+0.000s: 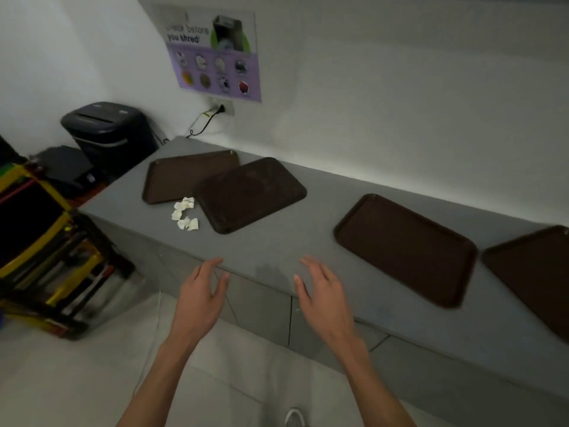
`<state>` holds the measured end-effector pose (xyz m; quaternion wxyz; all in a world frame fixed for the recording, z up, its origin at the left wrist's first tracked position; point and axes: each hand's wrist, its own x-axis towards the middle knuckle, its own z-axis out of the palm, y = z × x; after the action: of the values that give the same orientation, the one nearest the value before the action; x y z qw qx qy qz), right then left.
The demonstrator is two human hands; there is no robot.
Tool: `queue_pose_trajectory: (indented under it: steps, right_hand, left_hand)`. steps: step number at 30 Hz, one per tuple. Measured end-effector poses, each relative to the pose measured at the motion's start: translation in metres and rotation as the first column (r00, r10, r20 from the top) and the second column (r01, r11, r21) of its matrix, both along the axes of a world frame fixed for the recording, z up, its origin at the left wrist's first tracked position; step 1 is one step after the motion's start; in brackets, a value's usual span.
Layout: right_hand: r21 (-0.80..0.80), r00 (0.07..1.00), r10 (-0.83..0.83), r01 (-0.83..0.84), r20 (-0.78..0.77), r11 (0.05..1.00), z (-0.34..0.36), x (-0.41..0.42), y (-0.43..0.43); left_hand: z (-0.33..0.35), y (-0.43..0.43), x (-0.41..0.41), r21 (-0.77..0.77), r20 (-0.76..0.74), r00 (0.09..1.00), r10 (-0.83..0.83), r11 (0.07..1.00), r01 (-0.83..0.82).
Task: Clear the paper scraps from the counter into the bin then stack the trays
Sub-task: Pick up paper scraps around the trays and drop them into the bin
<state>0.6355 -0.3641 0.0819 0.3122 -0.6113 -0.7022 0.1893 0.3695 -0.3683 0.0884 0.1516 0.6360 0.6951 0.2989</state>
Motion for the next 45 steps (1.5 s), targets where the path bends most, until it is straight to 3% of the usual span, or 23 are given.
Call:
queue_pose_trajectory:
  steps: [8, 15, 23, 27, 32, 34, 37, 40, 43, 45]
  right_hand:
    - [-0.125, 0.994, 0.110, -0.110, -0.006, 0.986, -0.032, -0.141, 0.115]
    - [-0.243, 0.996, 0.066, -0.051, 0.052, 0.969, -0.070, -0.275, 0.205]
    - [-0.333, 0.986, 0.052, 0.003, 0.158, 0.943, -0.104, -0.389, 0.279]
    - [-0.355, 0.970, 0.061, 0.027, 0.235, 0.934, -0.132, -0.398, 0.295]
    - [-0.383, 0.965, 0.003, 0.102, 0.264, 0.918, -0.144, -0.392, 0.285]
    - [-0.357, 0.965, -0.054, 0.147, 0.258, 0.923, -0.143, -0.384, 0.272]
    - [-0.375, 0.953, -0.185, 0.267, 0.241, 0.888, -0.138, -0.361, 0.247]
    - [-0.435, 0.893, -0.445, 0.427, 0.065, 0.793, -0.124, -0.329, 0.214]
    - [-0.430, 0.876, -0.481, 0.439, 0.011, 0.789, -0.109, -0.285, 0.168]
    - [-0.344, 0.826, -0.560, 0.507, -0.069, 0.790, -0.105, -0.252, 0.132]
  left_hand:
    - [-0.043, 0.112, -0.132, -0.129, -0.094, 0.994, 0.049, 0.990, -0.061]
    - [-0.073, 0.230, -0.215, -0.273, -0.145, 0.984, -0.105, 0.960, 0.063]
    - [-0.123, 0.303, -0.272, -0.349, -0.131, 0.928, -0.348, 0.893, 0.285]
    - [-0.140, 0.315, -0.273, -0.410, -0.039, 0.914, -0.404, 0.840, 0.354]
    - [-0.148, 0.305, -0.266, -0.364, -0.064, 0.913, -0.402, 0.861, 0.354]
    - [-0.155, 0.303, -0.267, -0.337, -0.091, 0.892, -0.443, 0.856, 0.392]
    - [-0.144, 0.295, -0.258, -0.334, -0.002, 0.927, -0.376, 0.874, 0.354]
    - [-0.131, 0.281, -0.238, -0.332, 0.121, 0.949, -0.291, 0.889, 0.315]
    - [-0.119, 0.262, -0.203, -0.226, 0.186, 0.922, -0.338, 0.899, 0.375]
    - [-0.110, 0.244, -0.168, -0.168, 0.195, 0.887, -0.418, 0.877, 0.450]
